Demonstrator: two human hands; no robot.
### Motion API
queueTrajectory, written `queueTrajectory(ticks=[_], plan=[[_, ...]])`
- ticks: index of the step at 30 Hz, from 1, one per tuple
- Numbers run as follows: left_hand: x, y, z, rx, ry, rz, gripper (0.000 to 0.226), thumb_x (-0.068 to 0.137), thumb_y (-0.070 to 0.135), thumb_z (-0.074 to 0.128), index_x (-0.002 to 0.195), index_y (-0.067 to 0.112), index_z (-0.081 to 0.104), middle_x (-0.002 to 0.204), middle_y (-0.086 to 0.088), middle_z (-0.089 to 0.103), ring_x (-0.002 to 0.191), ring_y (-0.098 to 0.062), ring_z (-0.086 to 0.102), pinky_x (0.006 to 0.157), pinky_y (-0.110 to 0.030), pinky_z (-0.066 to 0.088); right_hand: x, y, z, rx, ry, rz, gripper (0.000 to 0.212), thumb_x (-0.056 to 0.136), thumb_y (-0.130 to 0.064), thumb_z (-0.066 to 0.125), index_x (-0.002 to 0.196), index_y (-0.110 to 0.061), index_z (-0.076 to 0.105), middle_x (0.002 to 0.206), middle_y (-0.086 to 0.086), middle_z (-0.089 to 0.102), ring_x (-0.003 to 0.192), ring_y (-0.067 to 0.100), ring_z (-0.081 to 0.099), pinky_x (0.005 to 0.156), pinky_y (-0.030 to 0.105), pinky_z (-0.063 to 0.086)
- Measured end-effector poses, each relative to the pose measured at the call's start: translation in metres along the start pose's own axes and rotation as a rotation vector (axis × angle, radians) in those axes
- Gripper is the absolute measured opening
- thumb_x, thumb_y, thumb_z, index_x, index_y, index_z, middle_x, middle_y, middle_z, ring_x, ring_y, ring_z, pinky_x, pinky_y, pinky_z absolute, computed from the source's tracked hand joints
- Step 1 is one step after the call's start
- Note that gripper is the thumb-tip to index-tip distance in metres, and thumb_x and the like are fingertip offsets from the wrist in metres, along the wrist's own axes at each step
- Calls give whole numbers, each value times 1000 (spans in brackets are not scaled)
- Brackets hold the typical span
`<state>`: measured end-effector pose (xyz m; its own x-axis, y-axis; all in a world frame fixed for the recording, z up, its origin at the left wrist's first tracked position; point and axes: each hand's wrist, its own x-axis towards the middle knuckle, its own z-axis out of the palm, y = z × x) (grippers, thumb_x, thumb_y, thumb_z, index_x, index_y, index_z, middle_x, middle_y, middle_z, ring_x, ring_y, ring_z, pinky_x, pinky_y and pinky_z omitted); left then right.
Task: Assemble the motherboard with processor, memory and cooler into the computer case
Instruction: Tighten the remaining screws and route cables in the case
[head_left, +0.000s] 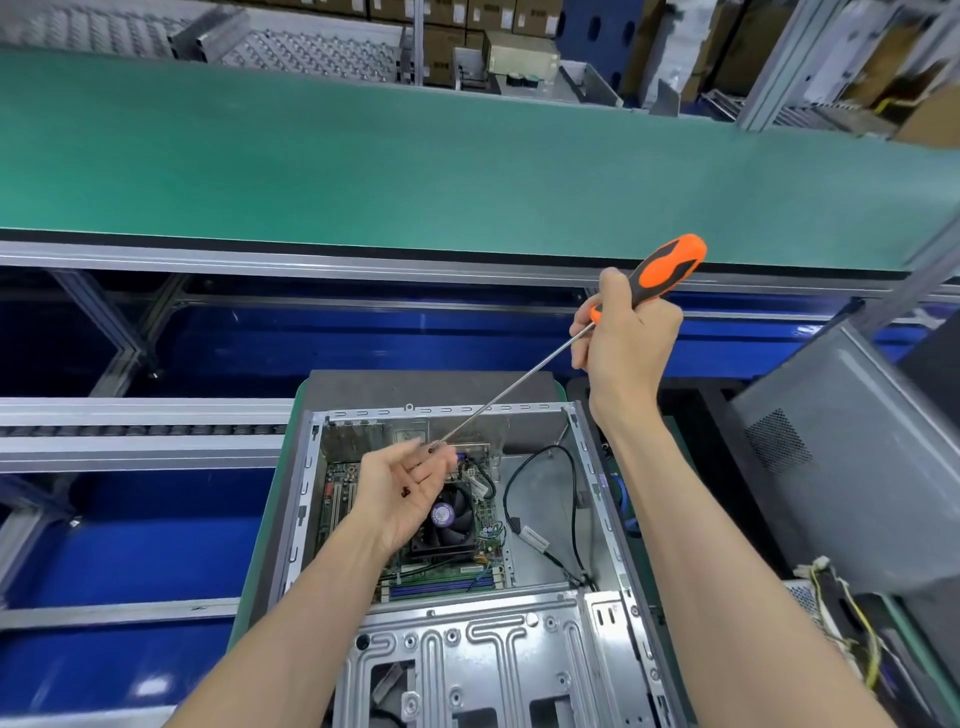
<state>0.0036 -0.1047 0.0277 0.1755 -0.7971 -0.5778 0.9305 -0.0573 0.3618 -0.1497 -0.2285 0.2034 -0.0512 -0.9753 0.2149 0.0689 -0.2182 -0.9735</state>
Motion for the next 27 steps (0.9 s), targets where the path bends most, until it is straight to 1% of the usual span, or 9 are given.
queueTrajectory(ticks=[2, 4, 7, 10, 12, 15, 16, 20, 27], plan=[[3, -1, -2, -6, 36, 2, 17, 84, 0, 64, 88, -14, 72, 90, -25, 70, 77, -25, 73, 58, -21, 59, 0, 0, -1, -10, 1, -7, 44, 91, -25, 52, 51, -7, 52, 46, 8, 53, 30, 24, 42, 38, 22, 34], [7, -2, -5, -25, 50, -3, 18, 89, -2, 62, 83, -13, 74, 87, -22, 71, 77, -21, 73, 59, -19, 58, 0, 2, -1, -26, 2, -15, 45, 91, -27, 52, 51, -7, 53, 45, 8, 53, 30, 24, 43, 39, 22, 35], [12, -3, -9, -57, 78, 26, 15, 90, -5, 59, 99, -13, 68, 90, -22, 72, 78, -20, 74, 61, -19, 58, -1, 3, -1, -45, 9, -24, 46, 91, -29, 53, 51, -7, 54, 45, 8, 54, 31, 25, 45, 41, 24, 37], [15, -3, -12, -43, 105, 46, 22, 85, -4, 64, 106, -10, 65, 86, -19, 73, 76, -17, 73, 61, -18, 57, -1, 3, -1, -53, 10, -37, 46, 91, -29, 53, 51, -6, 54, 44, 8, 54, 31, 26, 45, 42, 24, 38], [15, -4, -12, -39, 96, 45, 28, 76, 0, 70, 103, -8, 67, 84, -16, 73, 75, -15, 72, 60, -18, 57, -2, 2, -1, -54, 12, -47, 46, 91, -27, 53, 51, -5, 53, 43, 9, 53, 32, 26, 45, 43, 23, 38], [14, -4, -11, -51, 68, 30, 19, 71, 4, 74, 88, -5, 73, 82, -13, 70, 70, -12, 70, 58, -17, 57, -3, 1, 0, -43, 16, -61, 46, 91, -25, 53, 51, -3, 53, 42, 11, 50, 31, 27, 44, 43, 23, 37], [14, -4, -11, -62, 57, 30, 18, 71, 5, 74, 86, -5, 72, 81, -13, 70, 68, -12, 69, 57, -16, 56, -3, 1, 1, -42, 17, -63, 46, 92, -24, 52, 50, -3, 53, 42, 12, 50, 31, 27, 44, 43, 23, 37], [12, -4, -9, -86, 57, 42, 26, 72, 7, 74, 93, -6, 66, 80, -14, 71, 70, -12, 69, 58, -17, 57, -4, 1, 1, -38, 17, -66, 46, 92, -24, 52, 49, -7, 53, 43, 12, 52, 33, 28, 45, 45, 25, 39], [9, -4, -7, -83, 48, 44, 37, 71, 5, 72, 106, -6, 65, 86, -16, 74, 76, -14, 73, 60, -18, 58, -4, -1, 2, -20, 10, -57, 46, 91, -23, 53, 49, -7, 54, 45, 14, 53, 31, 27, 44, 42, 25, 38]])
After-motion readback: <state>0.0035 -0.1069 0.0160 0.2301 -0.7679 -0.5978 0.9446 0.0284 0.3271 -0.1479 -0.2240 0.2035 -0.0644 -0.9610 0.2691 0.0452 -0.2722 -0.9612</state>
